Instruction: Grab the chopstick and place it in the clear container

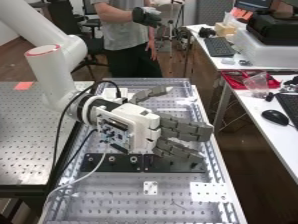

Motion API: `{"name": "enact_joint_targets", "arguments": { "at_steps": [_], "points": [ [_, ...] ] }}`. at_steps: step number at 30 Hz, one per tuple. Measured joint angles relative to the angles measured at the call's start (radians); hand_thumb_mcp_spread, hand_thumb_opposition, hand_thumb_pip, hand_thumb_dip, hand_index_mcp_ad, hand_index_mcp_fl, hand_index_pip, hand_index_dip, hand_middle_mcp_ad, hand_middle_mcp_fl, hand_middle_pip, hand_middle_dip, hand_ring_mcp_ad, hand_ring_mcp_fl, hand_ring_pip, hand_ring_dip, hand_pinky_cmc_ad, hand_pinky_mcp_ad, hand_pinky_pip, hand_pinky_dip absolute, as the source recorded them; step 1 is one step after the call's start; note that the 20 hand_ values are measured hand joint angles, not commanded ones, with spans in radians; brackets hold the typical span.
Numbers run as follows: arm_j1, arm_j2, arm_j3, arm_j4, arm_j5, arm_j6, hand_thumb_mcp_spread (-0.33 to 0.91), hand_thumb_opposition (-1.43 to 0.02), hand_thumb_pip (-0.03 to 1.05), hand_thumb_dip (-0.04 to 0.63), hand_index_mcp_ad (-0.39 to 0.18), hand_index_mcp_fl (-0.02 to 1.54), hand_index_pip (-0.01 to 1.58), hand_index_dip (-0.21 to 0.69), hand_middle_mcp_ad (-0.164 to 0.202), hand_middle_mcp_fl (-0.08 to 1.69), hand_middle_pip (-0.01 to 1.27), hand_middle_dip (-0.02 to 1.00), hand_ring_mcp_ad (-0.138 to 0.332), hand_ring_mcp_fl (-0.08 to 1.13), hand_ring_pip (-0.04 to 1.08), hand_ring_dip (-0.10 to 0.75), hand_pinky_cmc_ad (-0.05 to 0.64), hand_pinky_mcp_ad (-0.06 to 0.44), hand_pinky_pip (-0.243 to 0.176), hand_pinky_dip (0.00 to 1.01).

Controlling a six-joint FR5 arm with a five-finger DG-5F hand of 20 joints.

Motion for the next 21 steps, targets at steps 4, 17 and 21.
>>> {"name": "enact_joint_targets", "arguments": {
  "at_steps": [4, 17, 21],
  "points": [
    [0.007, -0.014, 0.008, -0.001, 0.016, 0.021, 0.36, -0.68, 0.79, 0.244, 0.012, 0.11, 0.5, 0.148, 0.087, 0.25, 0.21, 0.45, 0.164, 0.07, 0.06, 0.113, 0.15, 0.147, -0.106, 0.37],
    [0.032, -0.087, 0.067, -0.052, 0.057, 0.129, 0.43, -0.73, 0.81, 0.291, -0.012, 0.11, 1.09, 0.009, 0.091, 0.33, 0.56, 0.51, 0.145, 0.21, 0.08, 0.232, 0.155, 0.143, -0.11, 0.28],
    [0.036, -0.1, 0.081, -0.082, 0.053, 0.14, 0.44, -0.74, 0.79, 0.291, -0.012, 0.07, 1.14, 0.012, 0.091, 0.33, 0.57, 0.51, 0.133, 0.26, 0.08, 0.25, 0.157, 0.143, -0.106, 0.25]
  ]
}}
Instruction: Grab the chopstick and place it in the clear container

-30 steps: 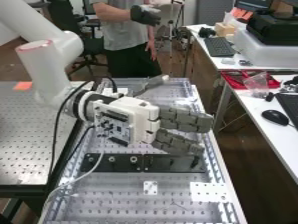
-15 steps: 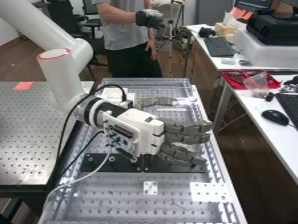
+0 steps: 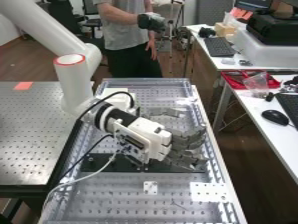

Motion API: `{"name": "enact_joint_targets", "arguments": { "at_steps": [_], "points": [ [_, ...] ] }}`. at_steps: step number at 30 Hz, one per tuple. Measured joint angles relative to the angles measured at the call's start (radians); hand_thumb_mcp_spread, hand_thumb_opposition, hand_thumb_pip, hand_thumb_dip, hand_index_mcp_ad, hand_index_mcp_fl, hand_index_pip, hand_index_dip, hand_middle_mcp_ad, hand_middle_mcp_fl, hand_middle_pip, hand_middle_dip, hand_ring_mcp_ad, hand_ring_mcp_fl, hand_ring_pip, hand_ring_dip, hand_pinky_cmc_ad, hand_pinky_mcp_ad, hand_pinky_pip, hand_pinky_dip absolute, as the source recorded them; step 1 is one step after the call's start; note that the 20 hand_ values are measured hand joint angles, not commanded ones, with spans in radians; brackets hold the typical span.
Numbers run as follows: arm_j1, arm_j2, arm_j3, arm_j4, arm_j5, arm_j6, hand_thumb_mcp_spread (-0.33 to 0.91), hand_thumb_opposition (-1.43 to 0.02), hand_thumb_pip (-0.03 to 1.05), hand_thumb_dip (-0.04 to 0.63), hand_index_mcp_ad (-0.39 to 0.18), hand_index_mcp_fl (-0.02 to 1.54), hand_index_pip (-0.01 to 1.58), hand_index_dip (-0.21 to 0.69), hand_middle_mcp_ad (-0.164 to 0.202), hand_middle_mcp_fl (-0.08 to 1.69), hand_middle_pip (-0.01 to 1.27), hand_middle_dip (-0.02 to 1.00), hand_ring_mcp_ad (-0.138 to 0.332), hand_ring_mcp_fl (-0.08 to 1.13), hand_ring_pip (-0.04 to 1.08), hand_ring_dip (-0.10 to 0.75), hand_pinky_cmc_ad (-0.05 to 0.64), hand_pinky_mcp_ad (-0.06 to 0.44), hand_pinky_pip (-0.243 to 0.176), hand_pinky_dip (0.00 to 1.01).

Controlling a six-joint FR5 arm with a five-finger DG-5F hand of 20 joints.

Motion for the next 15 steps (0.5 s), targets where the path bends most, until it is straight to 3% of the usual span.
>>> {"name": "enact_joint_targets", "arguments": {
  "at_steps": [13, 15],
  "points": [
    [0.014, -0.022, 0.037, -0.043, 0.01, -0.037, 0.44, -0.74, 0.79, 0.291, -0.03, 0.0, 1.25, 0.003, 0.087, 0.26, 0.65, 0.55, 0.134, 0.24, 0.07, 0.297, 0.166, 0.143, -0.106, 0.22],
    [0.017, -0.025, 0.048, -0.056, 0.018, -0.049, 0.46, -0.74, 0.77, 0.291, -0.03, 0.0, 1.29, 0.0, 0.084, 0.25, 0.67, 0.56, 0.113, 0.26, 0.07, 0.298, 0.164, 0.147, -0.106, 0.22]
  ]
}}
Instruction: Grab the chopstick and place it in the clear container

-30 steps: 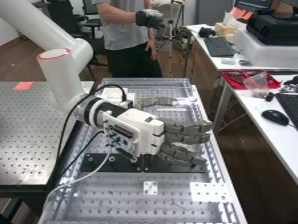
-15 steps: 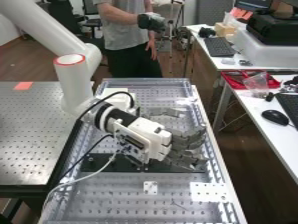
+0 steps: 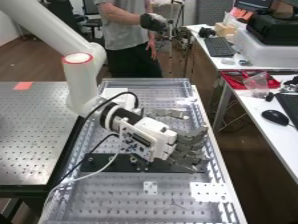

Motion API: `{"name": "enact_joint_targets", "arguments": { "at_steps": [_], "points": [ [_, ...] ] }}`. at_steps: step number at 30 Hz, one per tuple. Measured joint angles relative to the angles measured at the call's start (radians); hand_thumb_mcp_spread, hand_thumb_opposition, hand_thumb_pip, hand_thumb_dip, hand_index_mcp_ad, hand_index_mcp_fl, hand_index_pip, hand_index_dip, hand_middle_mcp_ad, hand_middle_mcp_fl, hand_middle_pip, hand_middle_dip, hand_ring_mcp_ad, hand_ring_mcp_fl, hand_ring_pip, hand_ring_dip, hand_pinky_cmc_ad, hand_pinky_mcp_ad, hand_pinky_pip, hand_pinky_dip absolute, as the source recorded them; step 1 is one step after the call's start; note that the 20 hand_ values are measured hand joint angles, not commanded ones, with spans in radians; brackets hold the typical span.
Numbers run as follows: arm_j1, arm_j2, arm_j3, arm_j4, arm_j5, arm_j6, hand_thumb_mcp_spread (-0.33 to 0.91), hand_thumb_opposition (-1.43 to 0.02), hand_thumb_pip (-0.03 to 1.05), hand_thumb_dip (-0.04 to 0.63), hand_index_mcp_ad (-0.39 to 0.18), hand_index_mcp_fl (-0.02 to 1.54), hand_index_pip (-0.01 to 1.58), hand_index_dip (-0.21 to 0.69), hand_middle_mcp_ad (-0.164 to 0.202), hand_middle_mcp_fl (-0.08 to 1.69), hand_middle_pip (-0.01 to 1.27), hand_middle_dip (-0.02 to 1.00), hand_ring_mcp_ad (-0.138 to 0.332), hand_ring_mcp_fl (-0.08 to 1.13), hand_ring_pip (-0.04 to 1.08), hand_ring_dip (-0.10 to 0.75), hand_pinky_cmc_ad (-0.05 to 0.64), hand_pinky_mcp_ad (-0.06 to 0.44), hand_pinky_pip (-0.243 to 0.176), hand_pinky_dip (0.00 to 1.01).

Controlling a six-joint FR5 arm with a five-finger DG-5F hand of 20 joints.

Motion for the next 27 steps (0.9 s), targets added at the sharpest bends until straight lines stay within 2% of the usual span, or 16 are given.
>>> {"name": "enact_joint_targets", "arguments": {
  "at_steps": [7, 10, 12, 17, 21, 26, 27],
  "points": [
    [0.003, -0.013, 0.028, -0.02, 0.007, -0.016, 0.47, -0.74, 0.77, 0.29, -0.035, 0.0, 1.42, 0.003, 0.086, 0.2, 0.73, 0.61, 0.117, 0.26, 0.07, 0.365, 0.192, 0.143, -0.098, 0.19],
    [0.002, -0.02, 0.043, -0.032, 0.011, -0.021, 0.48, -0.74, 0.76, 0.29, -0.035, 0.0, 1.47, 0.031, 0.082, 0.18, 0.76, 0.61, 0.094, 0.26, 0.06, 0.374, 0.192, 0.147, -0.091, 0.19],
    [0.002, -0.025, 0.052, -0.041, 0.011, -0.024, 0.48, -0.74, 0.76, 0.29, -0.035, -0.01, 1.51, 0.065, 0.082, 0.16, 0.79, 0.62, 0.096, 0.26, 0.06, 0.382, 0.194, 0.145, -0.082, 0.18],
    [0.0, -0.034, 0.075, -0.066, 0.004, -0.034, 0.5, -0.74, 0.75, 0.29, -0.038, -0.01, 1.52, 0.079, 0.084, 0.14, 0.83, 0.62, 0.077, 0.29, 0.07, 0.408, 0.201, 0.147, -0.082, 0.18],
    [-0.002, -0.044, 0.093, -0.086, -0.005, -0.033, 0.5, -0.74, 0.75, 0.29, -0.072, -0.01, 1.52, 0.108, 0.08, 0.14, 0.86, 0.64, 0.073, 0.29, 0.06, 0.421, 0.215, 0.145, -0.08, 0.18],
    [-0.004, -0.048, 0.096, -0.088, 0.003, -0.022, 0.5, -0.74, 0.74, 0.29, -0.072, 0.01, 1.52, 0.11, 0.079, 0.13, 0.88, 0.64, 0.072, 0.29, 0.06, 0.424, 0.209, 0.145, -0.084, 0.18],
    [-0.005, -0.048, 0.096, -0.089, 0.006, -0.019, 0.5, -0.74, 0.74, 0.286, -0.072, 0.01, 1.51, 0.112, 0.077, 0.13, 0.88, 0.64, 0.072, 0.29, 0.07, 0.429, 0.229, 0.161, -0.079, 0.18]
  ]
}}
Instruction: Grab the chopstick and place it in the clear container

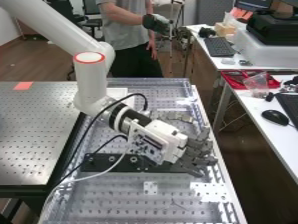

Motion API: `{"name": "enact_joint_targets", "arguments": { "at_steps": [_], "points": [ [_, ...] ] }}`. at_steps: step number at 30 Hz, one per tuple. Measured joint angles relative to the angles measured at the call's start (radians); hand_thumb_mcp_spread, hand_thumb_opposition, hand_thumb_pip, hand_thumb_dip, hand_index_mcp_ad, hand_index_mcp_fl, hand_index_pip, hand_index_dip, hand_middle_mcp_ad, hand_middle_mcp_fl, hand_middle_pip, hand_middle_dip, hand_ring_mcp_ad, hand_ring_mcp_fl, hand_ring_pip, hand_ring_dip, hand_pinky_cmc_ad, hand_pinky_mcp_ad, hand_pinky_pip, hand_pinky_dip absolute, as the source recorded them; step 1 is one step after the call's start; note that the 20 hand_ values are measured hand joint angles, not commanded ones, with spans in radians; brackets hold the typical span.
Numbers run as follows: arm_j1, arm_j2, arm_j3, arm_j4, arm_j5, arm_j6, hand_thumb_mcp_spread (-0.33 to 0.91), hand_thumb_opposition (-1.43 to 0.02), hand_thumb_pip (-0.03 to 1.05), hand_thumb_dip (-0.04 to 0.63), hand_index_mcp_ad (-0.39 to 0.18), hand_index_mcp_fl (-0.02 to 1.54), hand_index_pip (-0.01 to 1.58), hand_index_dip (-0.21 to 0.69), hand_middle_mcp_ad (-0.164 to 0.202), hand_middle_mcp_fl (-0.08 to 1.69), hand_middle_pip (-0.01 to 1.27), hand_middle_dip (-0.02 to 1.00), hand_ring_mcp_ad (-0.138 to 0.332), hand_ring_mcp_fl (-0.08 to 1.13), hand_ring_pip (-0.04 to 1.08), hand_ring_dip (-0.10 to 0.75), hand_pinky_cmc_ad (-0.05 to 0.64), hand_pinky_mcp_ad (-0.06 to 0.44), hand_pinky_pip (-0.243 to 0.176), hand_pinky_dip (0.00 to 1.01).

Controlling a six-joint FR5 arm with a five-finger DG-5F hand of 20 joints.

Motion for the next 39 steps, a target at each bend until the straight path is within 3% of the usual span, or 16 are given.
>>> {"name": "enact_joint_targets", "arguments": {
  "at_steps": [5, 13, 39],
  "points": [
    [-0.002, 0.006, -0.012, 0.017, 0.0, 0.007, 0.5, -0.74, 0.74, 0.278, -0.073, 0.01, 1.49, 0.11, 0.075, 0.2, 0.9, 0.66, 0.037, 0.35, 0.07, 0.442, 0.227, 0.175, -0.068, 0.18],
    [-0.003, 0.021, -0.027, 0.041, 0.004, 0.003, 0.5, -0.74, 0.74, 0.278, -0.073, 0.01, 1.47, 0.113, 0.077, 0.21, 0.92, 0.66, 0.037, 0.36, 0.09, 0.445, 0.251, 0.176, -0.052, 0.18],
    [0.0, -0.021, 0.039, -0.022, -0.005, -0.002, 0.53, -0.76, 0.7, 0.278, -0.073, 0.01, 1.46, 0.103, 0.075, 0.24, 1.01, 0.72, 0.017, 0.39, 0.17, 0.494, 0.278, 0.176, -0.03, 0.18]
  ]
}}
